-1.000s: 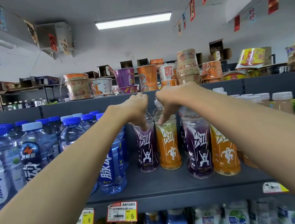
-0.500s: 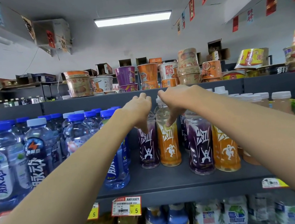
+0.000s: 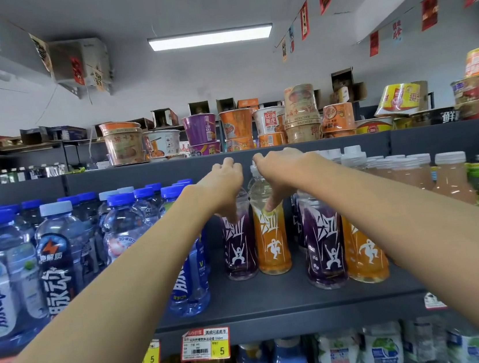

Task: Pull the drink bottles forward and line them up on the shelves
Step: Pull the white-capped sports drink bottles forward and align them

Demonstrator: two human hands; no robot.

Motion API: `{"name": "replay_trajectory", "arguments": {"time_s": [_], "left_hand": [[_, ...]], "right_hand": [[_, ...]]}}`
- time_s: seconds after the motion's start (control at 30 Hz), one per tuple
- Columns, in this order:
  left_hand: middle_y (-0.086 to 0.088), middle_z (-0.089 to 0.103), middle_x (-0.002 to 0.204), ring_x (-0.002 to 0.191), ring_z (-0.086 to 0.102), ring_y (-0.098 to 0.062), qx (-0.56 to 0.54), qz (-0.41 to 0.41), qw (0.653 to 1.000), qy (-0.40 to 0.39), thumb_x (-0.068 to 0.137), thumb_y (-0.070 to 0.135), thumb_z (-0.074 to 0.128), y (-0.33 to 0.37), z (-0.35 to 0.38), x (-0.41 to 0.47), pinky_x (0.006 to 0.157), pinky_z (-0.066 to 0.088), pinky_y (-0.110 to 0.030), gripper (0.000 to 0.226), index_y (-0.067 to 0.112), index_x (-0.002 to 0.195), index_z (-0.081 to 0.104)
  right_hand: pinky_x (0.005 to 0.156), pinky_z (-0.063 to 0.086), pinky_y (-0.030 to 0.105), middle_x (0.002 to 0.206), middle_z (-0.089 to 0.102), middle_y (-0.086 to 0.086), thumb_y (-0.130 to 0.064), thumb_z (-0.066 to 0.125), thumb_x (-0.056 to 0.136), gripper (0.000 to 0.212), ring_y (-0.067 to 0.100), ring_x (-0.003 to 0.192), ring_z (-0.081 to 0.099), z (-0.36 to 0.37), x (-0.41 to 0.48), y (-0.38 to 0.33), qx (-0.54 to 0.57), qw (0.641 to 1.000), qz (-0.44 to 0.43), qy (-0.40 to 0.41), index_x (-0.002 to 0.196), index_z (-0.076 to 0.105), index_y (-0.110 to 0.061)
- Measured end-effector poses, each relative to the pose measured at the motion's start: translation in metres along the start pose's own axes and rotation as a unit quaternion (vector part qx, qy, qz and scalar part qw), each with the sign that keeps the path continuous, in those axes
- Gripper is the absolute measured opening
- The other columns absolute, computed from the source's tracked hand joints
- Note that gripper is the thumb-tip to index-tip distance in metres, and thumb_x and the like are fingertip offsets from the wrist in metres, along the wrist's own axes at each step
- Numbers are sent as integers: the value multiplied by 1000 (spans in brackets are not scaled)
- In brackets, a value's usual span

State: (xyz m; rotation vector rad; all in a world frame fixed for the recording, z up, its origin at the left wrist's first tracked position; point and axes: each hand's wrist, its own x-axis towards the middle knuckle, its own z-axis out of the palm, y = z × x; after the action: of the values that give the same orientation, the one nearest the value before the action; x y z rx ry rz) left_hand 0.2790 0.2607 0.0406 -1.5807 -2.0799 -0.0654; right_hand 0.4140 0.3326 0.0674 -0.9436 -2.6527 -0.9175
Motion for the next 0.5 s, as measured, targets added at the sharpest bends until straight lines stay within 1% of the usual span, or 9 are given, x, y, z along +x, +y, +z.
{"name": "replay_trajectory", "arguments": {"time_s": [0.17, 0.3, 0.5], "left_hand": [[-12, 37, 133, 121, 44, -29, -1, -6, 1000, -6, 55, 35, 98, 2, -1, -1, 101, 49, -39, 104, 6, 136, 40], [-12, 35, 136, 122, 43, -30, 5, -18, 1000, -2, 55, 31, 98, 2, 0, -2, 100, 51, -42, 106, 5, 139, 37], [-14, 29, 146, 130, 39, -32, 12, -17, 1000, 0, 57, 29, 97, 0, 2, -3, 103, 49, -43, 117, 3, 147, 28]], "right_hand": [[92, 48, 38, 133, 56, 6, -66, 79, 70, 112, 28, 118, 60, -2, 1, -3, -8, 1000, 0, -12, 148, 28, -5], [88, 50, 38, 132, 56, 6, -63, 81, 70, 111, 29, 116, 60, -1, 2, -2, 4, 1000, 8, -23, 148, 27, -5], [85, 50, 37, 134, 56, 7, -60, 82, 70, 113, 30, 115, 61, 1, 4, -4, 10, 1000, 15, -9, 149, 25, -4]]}}
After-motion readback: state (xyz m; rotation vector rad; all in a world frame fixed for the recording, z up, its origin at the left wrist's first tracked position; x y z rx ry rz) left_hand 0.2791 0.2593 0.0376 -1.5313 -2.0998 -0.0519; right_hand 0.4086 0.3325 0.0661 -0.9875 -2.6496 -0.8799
